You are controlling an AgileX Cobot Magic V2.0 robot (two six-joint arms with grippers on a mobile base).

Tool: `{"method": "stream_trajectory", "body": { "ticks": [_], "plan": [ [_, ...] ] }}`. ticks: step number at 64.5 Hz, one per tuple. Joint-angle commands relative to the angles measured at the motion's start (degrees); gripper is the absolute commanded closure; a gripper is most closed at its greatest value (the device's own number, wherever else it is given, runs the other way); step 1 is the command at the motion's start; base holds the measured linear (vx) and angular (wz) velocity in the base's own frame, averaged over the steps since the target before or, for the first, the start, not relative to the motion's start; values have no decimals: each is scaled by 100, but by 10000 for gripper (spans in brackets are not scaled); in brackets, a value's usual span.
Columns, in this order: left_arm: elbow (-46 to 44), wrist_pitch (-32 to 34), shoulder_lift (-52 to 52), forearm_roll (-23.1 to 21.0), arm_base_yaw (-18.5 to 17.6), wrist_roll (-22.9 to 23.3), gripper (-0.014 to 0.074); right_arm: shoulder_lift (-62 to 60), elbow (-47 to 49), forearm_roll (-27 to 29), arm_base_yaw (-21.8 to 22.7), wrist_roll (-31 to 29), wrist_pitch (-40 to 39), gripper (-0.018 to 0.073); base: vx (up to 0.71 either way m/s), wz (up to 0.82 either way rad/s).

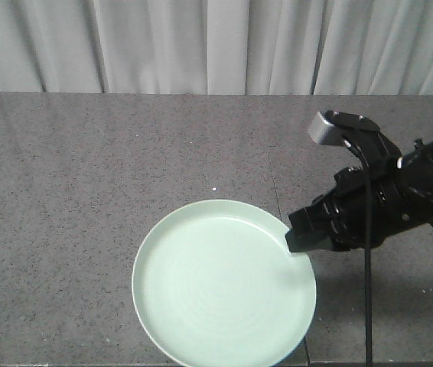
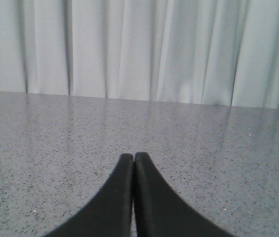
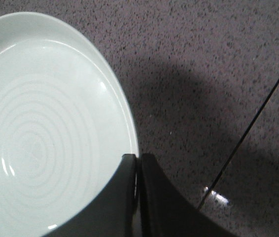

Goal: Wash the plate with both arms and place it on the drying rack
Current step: 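Lift the plate by its rim with the right gripper toward the robot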

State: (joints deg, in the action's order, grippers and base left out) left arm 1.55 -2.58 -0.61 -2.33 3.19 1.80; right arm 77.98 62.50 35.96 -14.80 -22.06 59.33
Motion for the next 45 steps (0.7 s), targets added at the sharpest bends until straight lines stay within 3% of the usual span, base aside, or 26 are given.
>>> {"method": "stream_trajectory", "body": {
  "ticks": [1,15,45],
  "plan": [
    [-149,426,-74,-8,-21,20,603,-501,-241,242,9,-74,-223,564,0,0],
    [-149,426,-74,-8,-21,20,603,-1013,-738,236,9,-74,-286,564,0,0],
    [-149,426,-74,-8,-21,20,603,-1206,-759,241,9,-69,-267,564,0,0]
  ]
}}
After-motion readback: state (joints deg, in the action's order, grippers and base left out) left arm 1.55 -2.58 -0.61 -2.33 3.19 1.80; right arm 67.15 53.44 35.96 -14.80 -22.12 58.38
